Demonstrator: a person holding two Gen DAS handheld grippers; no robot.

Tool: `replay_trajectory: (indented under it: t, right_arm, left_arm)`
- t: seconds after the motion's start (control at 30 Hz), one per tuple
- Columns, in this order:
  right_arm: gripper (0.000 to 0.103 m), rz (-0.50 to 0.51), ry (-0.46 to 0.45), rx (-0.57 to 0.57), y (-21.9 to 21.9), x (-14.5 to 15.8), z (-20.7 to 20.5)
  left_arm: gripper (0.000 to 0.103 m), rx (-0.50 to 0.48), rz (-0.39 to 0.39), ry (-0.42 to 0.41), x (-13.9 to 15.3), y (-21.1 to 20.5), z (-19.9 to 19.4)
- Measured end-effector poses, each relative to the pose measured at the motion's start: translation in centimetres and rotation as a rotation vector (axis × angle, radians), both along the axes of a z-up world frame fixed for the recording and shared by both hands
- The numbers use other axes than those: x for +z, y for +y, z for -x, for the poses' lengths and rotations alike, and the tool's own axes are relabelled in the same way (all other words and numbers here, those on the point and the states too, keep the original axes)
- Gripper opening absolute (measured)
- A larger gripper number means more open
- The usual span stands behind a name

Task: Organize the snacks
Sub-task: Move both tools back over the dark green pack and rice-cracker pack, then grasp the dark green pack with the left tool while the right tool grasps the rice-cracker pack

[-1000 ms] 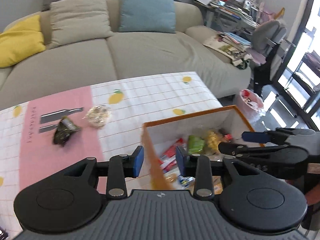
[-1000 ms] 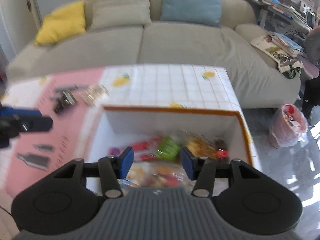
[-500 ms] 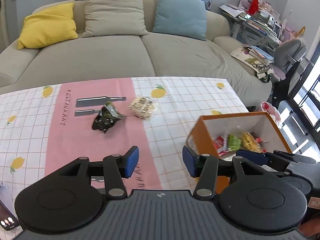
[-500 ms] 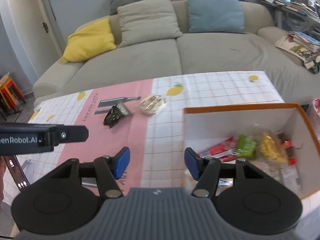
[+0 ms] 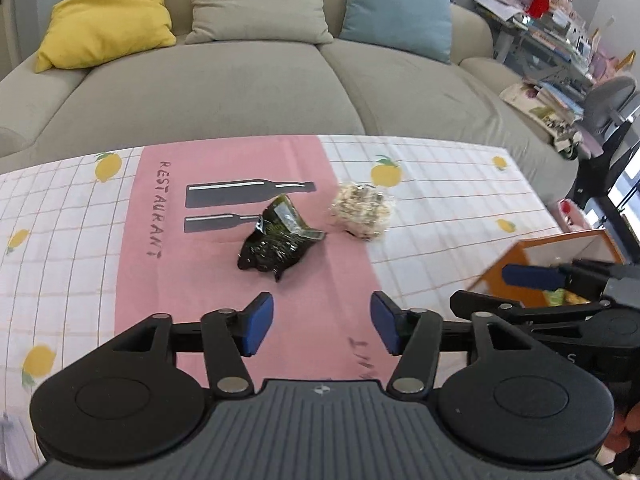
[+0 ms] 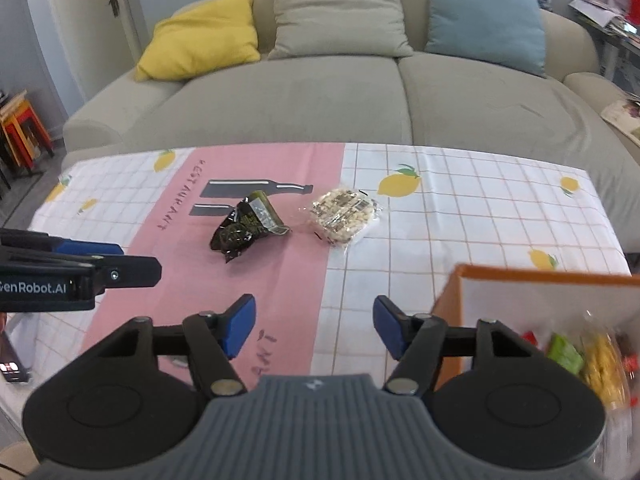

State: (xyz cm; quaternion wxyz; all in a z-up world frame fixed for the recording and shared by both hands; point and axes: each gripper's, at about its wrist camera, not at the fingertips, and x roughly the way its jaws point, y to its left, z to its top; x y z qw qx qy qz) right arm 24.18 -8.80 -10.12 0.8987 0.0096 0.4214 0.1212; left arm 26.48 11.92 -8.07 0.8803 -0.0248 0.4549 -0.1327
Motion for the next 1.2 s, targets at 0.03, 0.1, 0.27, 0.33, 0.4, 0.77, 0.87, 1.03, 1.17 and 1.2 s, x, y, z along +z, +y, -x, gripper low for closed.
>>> replay_trajectory:
  t: [0.03, 0.1, 0.27, 0.33, 0.4, 0.77, 0.87, 1.03, 1.17, 1.2]
  right_arm:
    - [0.068, 0.01, 0.003, 0.008, 0.3, -0.4, -0.8]
    - [0.071, 0.035, 0.013, 0.023, 0.8, -1.3, -2.3]
    - [0.071, 0.08, 0.044, 0.049, 1.8, -3.6, -5.7]
    - [0.072, 0.099, 0.051, 0.064, 2.2, -4.3, -6.7]
    - [0.08, 0.114, 0.056, 0.073, 2.6, -5.1, -7.7]
    - [0.079, 0.118, 0.156, 0.032, 2.7, -9.3, -11.7]
    - [0.08, 0.121, 0.168, 0.037, 2.9, -10.0, -12.0]
    - [0.079, 0.131, 0.192, 0.041, 3.1, -11.1, -12.1]
    - [0.08, 0.132, 0.191, 0.038, 3.0, -11.5, -12.3]
    - [0.08, 0.133, 0.188, 0.04, 2.9, -11.5, -12.3]
  left_arm:
    - [0.069, 0.001, -0.007, 0.007, -0.4, 0.0, -0.7]
    - [0.069, 0.001, -0.023, 0.011, -1.2, 0.0, -2.1]
    - [0.074, -0.018, -0.063, 0.003, -2.9, -0.2, -4.6]
    - [0.076, -0.027, -0.067, 0.0, -3.6, -0.2, -5.4]
    - [0.077, -0.04, -0.074, 0.0, -4.3, -0.3, -6.0]
    - [0.081, -0.087, -0.055, -0.017, -9.1, 0.8, -8.8]
    - [0.082, -0.099, -0.059, -0.028, -9.7, 0.6, -9.4]
    - [0.084, -0.097, -0.081, -0.036, -10.5, -0.1, -10.3]
    - [0.084, -0.082, -0.087, -0.022, -11.4, -0.3, -10.8]
    - [0.082, -0.074, -0.093, -0.028, -11.5, -0.3, -10.9]
